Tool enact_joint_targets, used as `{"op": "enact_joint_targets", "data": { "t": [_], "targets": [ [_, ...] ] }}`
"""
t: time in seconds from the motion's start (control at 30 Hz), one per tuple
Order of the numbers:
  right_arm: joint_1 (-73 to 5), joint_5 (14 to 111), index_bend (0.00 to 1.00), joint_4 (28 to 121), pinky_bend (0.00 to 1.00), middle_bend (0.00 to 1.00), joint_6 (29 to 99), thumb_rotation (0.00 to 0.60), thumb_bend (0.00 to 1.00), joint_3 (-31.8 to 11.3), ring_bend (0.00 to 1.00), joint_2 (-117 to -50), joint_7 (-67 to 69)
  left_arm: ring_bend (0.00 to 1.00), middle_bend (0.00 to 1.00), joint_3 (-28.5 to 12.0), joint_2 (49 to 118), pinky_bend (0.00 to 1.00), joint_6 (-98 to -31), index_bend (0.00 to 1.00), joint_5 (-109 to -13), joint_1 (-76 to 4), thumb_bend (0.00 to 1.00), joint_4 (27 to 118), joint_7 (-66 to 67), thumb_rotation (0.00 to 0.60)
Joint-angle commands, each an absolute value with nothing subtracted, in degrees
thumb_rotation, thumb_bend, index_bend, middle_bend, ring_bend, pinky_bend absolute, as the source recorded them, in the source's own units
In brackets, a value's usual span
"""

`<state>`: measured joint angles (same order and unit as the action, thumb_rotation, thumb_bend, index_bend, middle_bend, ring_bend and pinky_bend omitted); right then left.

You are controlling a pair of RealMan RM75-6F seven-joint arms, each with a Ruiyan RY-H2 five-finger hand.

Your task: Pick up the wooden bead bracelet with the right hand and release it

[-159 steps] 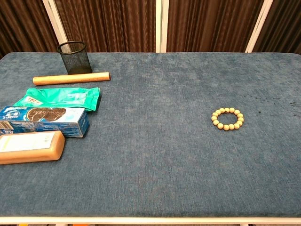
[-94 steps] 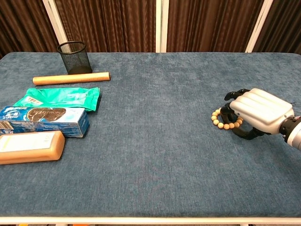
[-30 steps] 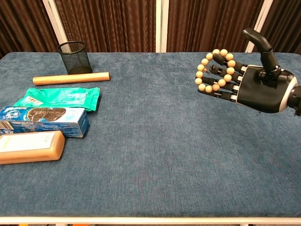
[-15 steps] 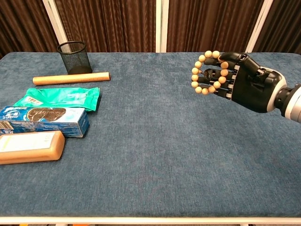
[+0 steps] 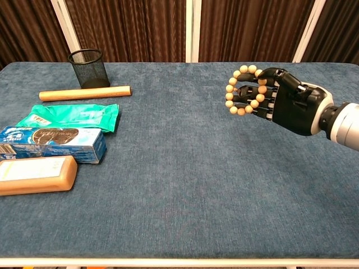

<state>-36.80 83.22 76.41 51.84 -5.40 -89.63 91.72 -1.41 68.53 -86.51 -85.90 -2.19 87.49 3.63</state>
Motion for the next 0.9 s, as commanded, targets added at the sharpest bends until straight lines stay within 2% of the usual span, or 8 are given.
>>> {"op": "enact_joint_targets", "data": {
  "t": [0.03, 0.17, 0.4, 0.5, 0.63, 0.73, 0.8, 0.9],
  "targets": [
    [-37.02, 82.69, 0.43, 76.09, 0.01, 0.56, 51.07, 0.338, 0.63, -5.82, 0.26, -89.93, 91.16, 0.03, 0.14, -1.42, 68.49, 0.01, -86.39, 0.20, -85.77, -2.22, 0.04, 87.50, 3.57, 0.600],
    [-37.44, 81.64, 0.41, 75.47, 0.01, 0.55, 49.62, 0.339, 0.70, -6.67, 0.26, -90.41, 90.43, 0.03, 0.14, -1.43, 68.51, 0.01, -85.99, 0.20, -85.52, -2.37, 0.04, 87.42, 3.54, 0.600],
    [-37.98, 81.44, 0.40, 74.61, 0.01, 0.55, 48.00, 0.334, 0.73, -7.31, 0.26, -91.07, 89.36, 0.03, 0.14, -1.48, 68.63, 0.01, -85.60, 0.20, -85.32, -2.58, 0.04, 87.15, 3.14, 0.600],
    [-38.11, 81.83, 0.40, 74.36, 0.01, 0.56, 47.58, 0.332, 0.67, -7.35, 0.26, -91.13, 89.81, 0.03, 0.14, -1.50, 68.65, 0.01, -85.37, 0.20, -85.20, -2.67, 0.04, 87.09, 2.78, 0.600],
    [-38.13, 82.60, 0.40, 74.02, 0.01, 0.56, 47.71, 0.333, 0.50, -7.37, 0.25, -91.26, 90.83, 0.03, 0.14, -1.49, 68.78, 0.01, -85.23, 0.20, -85.11, -2.74, 0.04, 86.86, 2.71, 0.600],
    [-38.18, 82.88, 0.40, 73.63, 0.01, 0.56, 47.71, 0.331, 0.46, -7.42, 0.25, -91.44, 91.24, 0.03, 0.14, -1.52, 68.93, 0.01, -85.24, 0.20, -85.06, -2.77, 0.04, 86.73, 2.75, 0.600],
    [-38.22, 82.86, 0.40, 73.49, 0.01, 0.56, 47.59, 0.333, 0.49, -7.49, 0.25, -91.59, 91.42, 0.03, 0.14, -1.46, 68.89, 0.01, -85.26, 0.20, -85.12, -2.75, 0.04, 86.63, 2.63, 0.600],
    [-38.33, 82.75, 0.40, 73.22, 0.01, 0.56, 47.34, 0.331, 0.60, -7.63, 0.25, -91.84, 91.42, 0.03, 0.14, -1.45, 68.89, 0.01, -85.14, 0.20, -84.99, -2.76, 0.04, 86.48, 2.51, 0.600]
  ]
}}
